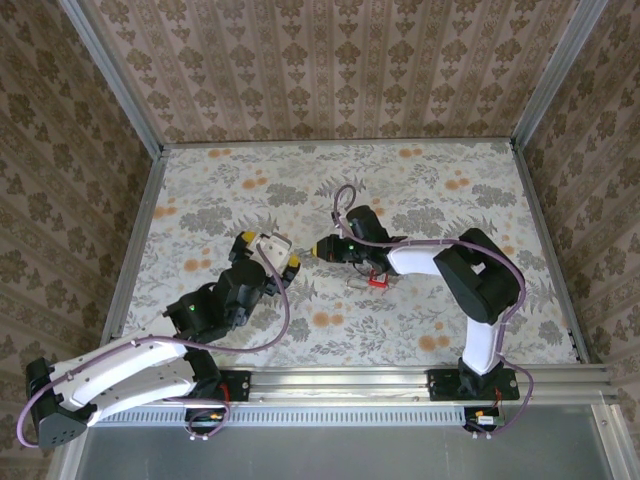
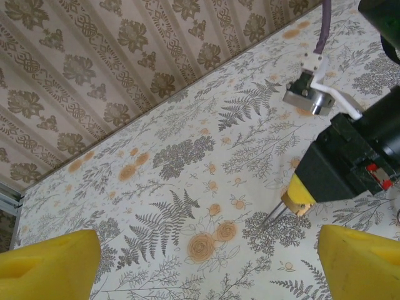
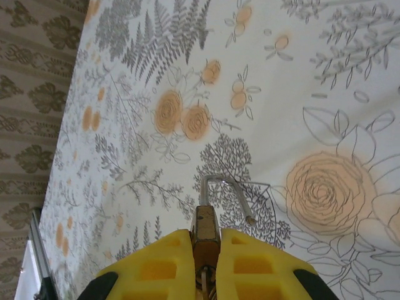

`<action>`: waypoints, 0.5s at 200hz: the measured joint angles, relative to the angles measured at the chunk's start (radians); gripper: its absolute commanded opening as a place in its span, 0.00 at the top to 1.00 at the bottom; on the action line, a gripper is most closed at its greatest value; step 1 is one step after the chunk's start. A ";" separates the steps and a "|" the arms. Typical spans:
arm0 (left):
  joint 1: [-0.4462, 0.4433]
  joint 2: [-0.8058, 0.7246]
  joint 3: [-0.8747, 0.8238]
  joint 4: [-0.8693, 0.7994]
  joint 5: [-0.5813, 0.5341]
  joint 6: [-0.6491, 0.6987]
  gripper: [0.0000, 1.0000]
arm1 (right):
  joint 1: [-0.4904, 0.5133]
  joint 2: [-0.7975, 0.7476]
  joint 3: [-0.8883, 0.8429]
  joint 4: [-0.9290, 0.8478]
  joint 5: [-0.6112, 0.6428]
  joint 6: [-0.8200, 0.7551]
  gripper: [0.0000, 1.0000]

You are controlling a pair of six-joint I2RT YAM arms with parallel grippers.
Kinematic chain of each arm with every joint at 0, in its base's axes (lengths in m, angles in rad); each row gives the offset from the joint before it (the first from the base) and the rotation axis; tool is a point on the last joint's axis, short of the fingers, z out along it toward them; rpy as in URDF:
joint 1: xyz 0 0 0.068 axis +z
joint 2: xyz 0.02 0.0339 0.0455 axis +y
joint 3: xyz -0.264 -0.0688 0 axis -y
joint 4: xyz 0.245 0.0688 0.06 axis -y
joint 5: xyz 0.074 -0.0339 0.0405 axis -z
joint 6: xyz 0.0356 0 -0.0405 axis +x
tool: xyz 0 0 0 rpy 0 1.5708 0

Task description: Unlock with the key

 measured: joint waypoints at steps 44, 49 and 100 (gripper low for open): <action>0.000 0.012 0.000 0.002 0.000 0.000 0.11 | 0.012 0.000 -0.065 0.069 -0.003 -0.010 0.99; 0.000 0.014 0.000 0.003 0.001 0.000 0.11 | 0.012 0.000 -0.076 0.077 -0.003 -0.010 0.99; 0.000 0.024 -0.001 0.010 0.001 0.001 0.10 | 0.012 0.002 -0.153 0.195 -0.025 0.022 0.99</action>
